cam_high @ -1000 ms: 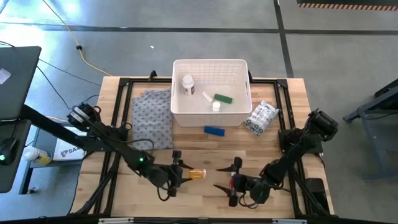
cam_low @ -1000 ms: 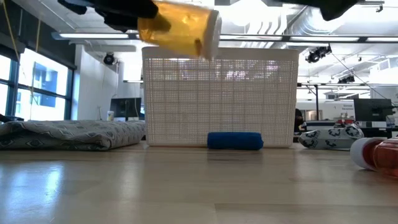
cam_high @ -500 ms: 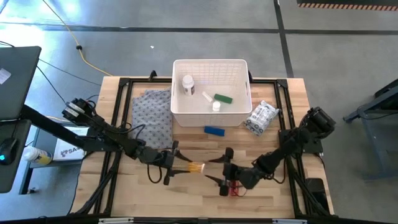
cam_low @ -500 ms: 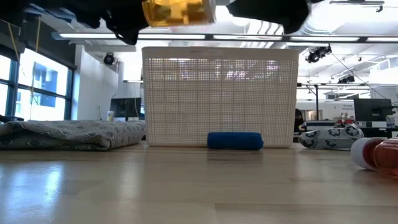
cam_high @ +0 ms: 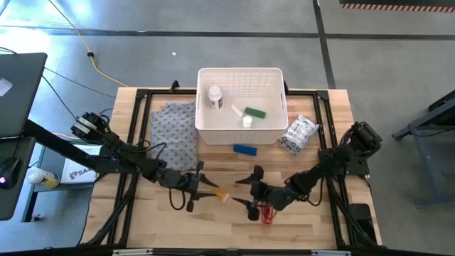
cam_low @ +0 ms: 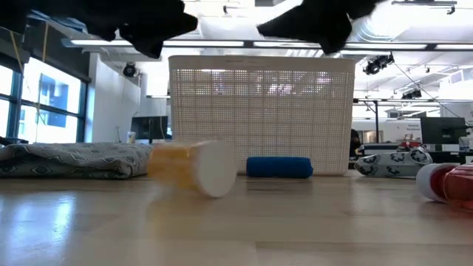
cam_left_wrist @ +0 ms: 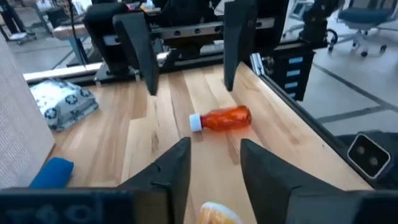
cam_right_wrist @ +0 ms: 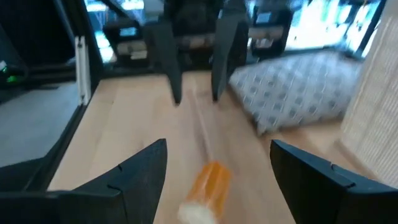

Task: Pick & place medical supplies in basket/bin
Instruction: Put the light orange pill bottle into the white bin

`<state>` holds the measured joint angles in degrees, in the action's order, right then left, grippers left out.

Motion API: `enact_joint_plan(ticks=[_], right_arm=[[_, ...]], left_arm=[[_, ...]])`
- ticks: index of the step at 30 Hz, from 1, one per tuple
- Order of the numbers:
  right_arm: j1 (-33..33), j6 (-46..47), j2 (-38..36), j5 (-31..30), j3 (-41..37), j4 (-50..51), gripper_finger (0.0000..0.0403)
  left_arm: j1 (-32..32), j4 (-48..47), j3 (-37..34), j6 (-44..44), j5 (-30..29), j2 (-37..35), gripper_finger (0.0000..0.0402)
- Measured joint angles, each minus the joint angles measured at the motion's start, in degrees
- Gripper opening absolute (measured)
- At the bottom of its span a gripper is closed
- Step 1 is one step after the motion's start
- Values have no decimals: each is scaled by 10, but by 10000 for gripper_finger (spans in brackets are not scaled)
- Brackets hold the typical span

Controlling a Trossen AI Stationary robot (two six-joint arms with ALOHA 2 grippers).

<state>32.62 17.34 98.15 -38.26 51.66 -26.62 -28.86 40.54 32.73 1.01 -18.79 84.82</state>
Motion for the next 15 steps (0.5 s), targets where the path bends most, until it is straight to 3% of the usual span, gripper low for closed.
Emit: enact_joint_plan(ticks=[5, 9, 15], right_arm=[[1, 76, 8, 2, 0, 43, 275], [12, 84, 57, -28, 0, -15, 275], [31, 75, 153, -138, 54, -53, 275]], left_arm=[[0, -19, 0, -2, 0, 0, 141], [0, -44, 0, 3, -4, 0, 130], [0, -83, 0, -2, -74, 0, 121]])
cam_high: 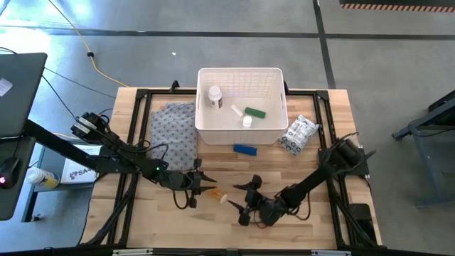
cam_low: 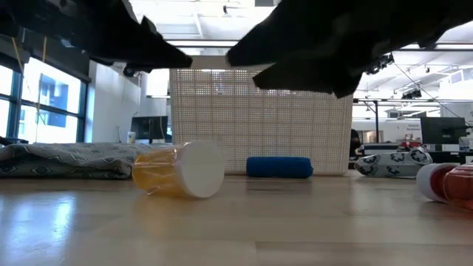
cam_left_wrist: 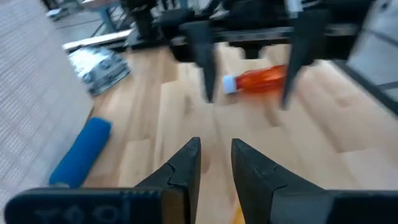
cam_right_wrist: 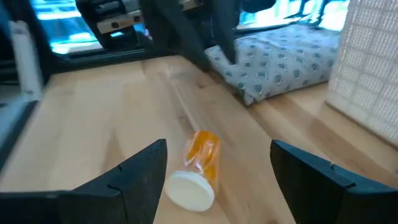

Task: Pick & place medical supplies in basket/bin
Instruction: Put the light orange pill bottle into the white bin

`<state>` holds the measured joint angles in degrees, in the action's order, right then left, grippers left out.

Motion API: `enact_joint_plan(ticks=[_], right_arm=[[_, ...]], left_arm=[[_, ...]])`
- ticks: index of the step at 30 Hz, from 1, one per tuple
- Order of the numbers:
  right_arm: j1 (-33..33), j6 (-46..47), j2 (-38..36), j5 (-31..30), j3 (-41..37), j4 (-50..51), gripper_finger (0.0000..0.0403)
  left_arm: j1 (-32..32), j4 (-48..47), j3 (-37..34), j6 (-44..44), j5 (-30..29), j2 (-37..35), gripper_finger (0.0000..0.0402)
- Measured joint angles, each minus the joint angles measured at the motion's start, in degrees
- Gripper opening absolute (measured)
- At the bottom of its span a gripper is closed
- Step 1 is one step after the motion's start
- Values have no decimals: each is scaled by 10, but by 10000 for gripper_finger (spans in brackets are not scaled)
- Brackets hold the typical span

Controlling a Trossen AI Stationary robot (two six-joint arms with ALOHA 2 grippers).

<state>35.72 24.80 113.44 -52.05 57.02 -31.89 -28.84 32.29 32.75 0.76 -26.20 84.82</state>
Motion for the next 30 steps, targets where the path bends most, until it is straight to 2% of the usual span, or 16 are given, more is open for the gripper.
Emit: enact_joint_plan(ticks=[6, 11, 20, 30], right_arm=[[4, -32, 78, -57, 112, 80, 275], [4, 12, 126, -59, 172, 128, 275], [-1, 64, 153, -55, 167, 129, 275], [-21, 67, 153, -16, 161, 127, 275]], left_arm=[[0, -11, 0, -16, 0, 0, 117], [0, -40, 0, -40, 20, -2, 117], [-14, -83, 0, -53, 35, -72, 117], [-31, -107, 0, -40, 24, -91, 117]])
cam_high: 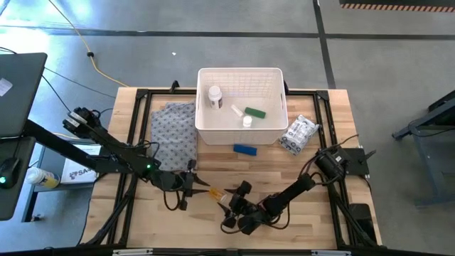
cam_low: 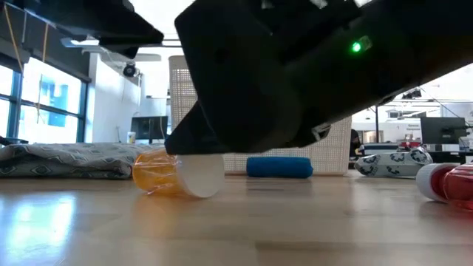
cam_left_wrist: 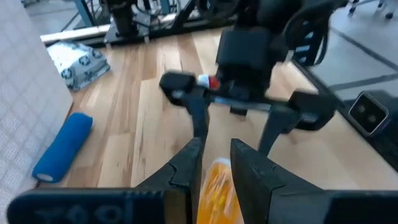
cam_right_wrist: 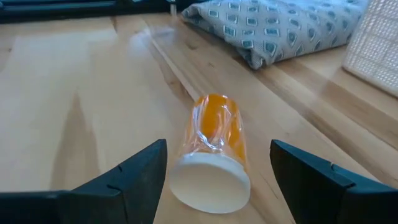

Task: Pick & place medical supplies in basket/bin
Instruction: Put the light orange pill bottle into the white bin

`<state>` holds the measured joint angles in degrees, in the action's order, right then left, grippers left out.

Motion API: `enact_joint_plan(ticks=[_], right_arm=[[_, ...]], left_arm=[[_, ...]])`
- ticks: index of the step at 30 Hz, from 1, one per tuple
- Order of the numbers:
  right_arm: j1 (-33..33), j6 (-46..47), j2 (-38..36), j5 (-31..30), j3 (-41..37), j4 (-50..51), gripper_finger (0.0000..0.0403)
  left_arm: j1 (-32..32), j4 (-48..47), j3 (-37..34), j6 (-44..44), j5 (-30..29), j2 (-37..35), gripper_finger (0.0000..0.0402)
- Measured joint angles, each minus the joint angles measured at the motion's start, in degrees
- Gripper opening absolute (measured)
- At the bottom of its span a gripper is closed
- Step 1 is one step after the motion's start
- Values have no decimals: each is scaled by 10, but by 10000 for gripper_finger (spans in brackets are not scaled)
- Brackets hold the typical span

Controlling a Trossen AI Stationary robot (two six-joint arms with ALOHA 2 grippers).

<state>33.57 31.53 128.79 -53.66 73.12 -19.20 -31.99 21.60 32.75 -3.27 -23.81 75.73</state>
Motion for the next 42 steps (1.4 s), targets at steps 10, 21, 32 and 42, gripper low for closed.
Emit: enact_joint_plan(ticks=[10, 21, 32, 42], right_arm=[[-19, 46, 0, 70, 0, 39, 276], [-21, 43, 0, 45, 0, 44, 258], [-12, 22, -1, 41, 0, 53, 188], [-9, -50, -107, 40, 0, 127, 201]], left_arm=[[1, -4, 0, -10, 5, -1, 117], [1, -15, 0, -15, 5, 0, 117], [1, -43, 0, -30, 5, 0, 117], [1, -47, 0, -33, 7, -6, 117]])
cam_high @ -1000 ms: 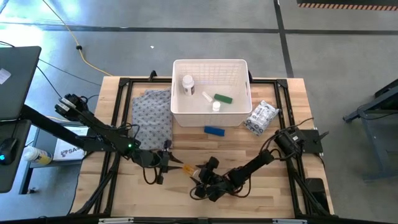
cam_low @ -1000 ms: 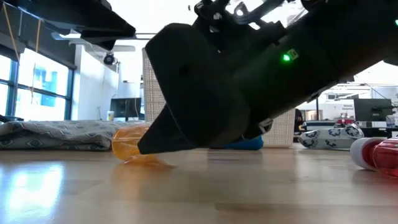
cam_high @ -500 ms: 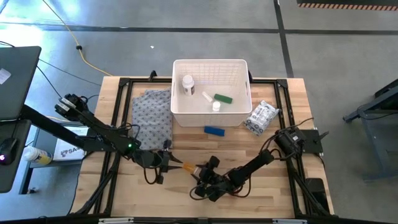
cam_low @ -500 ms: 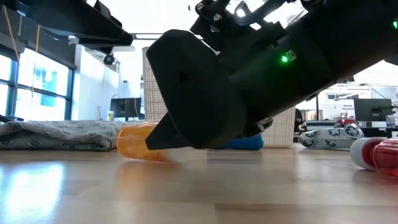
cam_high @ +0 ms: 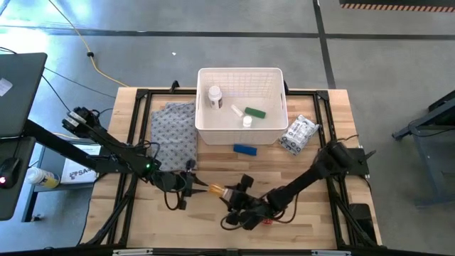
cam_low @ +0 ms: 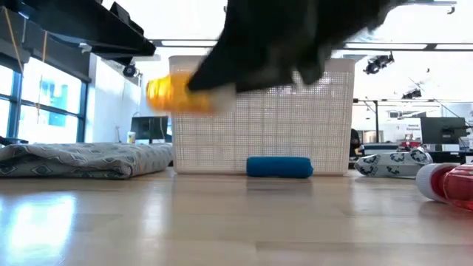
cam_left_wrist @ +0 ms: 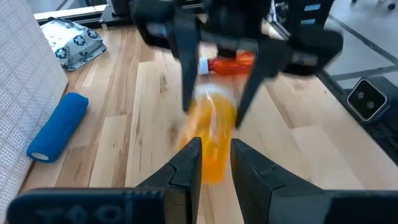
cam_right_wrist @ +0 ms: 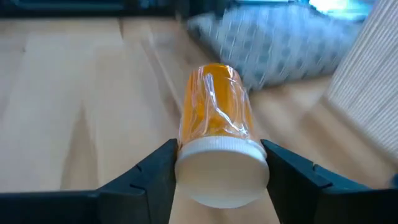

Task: Pick & place medical supplies in basket/bin
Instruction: Put the light orange pill bottle into the white bin

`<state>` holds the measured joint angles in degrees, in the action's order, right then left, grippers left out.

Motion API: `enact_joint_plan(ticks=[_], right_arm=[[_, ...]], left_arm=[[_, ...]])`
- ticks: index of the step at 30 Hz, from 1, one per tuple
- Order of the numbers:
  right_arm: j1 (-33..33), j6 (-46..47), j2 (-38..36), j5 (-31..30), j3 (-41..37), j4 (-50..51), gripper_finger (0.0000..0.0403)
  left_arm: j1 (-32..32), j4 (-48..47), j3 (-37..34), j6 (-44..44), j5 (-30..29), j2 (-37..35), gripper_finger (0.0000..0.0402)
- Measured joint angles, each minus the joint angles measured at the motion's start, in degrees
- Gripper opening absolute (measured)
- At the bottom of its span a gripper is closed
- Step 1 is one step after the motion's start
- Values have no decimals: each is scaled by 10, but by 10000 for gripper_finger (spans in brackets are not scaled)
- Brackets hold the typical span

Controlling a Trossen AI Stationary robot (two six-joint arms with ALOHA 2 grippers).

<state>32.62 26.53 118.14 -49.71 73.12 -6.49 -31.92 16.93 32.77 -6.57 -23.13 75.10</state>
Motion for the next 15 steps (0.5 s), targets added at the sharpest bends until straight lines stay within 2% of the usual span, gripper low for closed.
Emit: enact_joint_plan(ticks=[9, 15], right_arm=[[-11, -96, -177, 4, 0, 110, 197], [-62, -190, -286, 2, 0, 150, 197]], left_arm=[[-1, -9, 0, 1, 6, -15, 117], [0, -5, 0, 57, -14, -56, 117]])
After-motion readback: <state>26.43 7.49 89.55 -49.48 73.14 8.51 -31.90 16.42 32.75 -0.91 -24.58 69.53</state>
